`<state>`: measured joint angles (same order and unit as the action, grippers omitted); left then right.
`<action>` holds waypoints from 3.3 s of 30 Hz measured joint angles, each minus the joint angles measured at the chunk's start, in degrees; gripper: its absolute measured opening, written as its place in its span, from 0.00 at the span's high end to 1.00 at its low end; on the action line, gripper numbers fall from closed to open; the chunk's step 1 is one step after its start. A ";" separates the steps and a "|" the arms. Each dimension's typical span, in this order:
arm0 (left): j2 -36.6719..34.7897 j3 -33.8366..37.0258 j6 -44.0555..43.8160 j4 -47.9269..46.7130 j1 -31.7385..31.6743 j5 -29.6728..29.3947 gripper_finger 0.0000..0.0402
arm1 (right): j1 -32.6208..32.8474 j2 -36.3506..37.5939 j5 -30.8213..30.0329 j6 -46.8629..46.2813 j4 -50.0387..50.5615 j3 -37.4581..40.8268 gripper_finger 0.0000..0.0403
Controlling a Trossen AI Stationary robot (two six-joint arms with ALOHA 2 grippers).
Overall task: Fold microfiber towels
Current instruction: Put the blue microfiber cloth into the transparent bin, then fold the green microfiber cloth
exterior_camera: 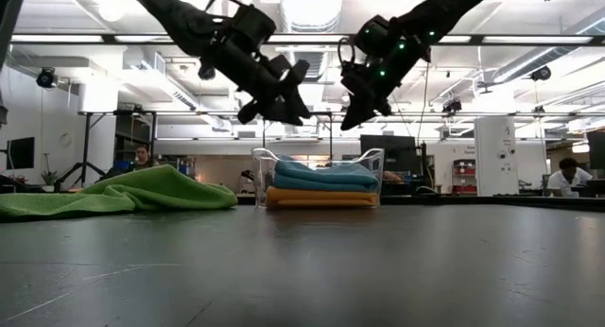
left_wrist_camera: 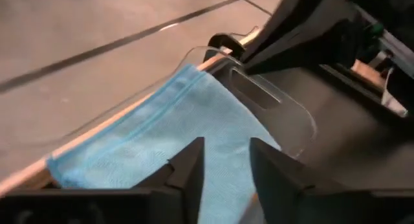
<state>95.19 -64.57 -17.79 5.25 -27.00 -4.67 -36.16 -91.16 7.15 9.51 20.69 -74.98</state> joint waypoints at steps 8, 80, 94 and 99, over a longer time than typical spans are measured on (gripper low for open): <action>5.71 -2.00 4.90 0.10 -1.01 -0.11 0.99 | -0.64 -9.20 2.70 2.06 3.71 -7.00 0.98; -2.51 -1.78 3.57 -11.75 9.56 -9.07 1.00 | 6.94 9.66 -5.69 -3.63 4.25 9.59 0.98; -4.56 -1.67 -8.73 -45.39 19.98 -8.88 1.00 | 21.44 28.65 -5.66 -4.56 -16.71 36.98 0.98; -4.72 -1.65 -13.86 -64.29 19.49 -15.63 0.99 | 22.58 30.71 -5.63 -3.90 -20.17 40.02 0.98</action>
<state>90.47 -66.22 -31.65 -59.04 -7.51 -20.30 -13.58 -60.45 1.53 5.61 0.52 -34.96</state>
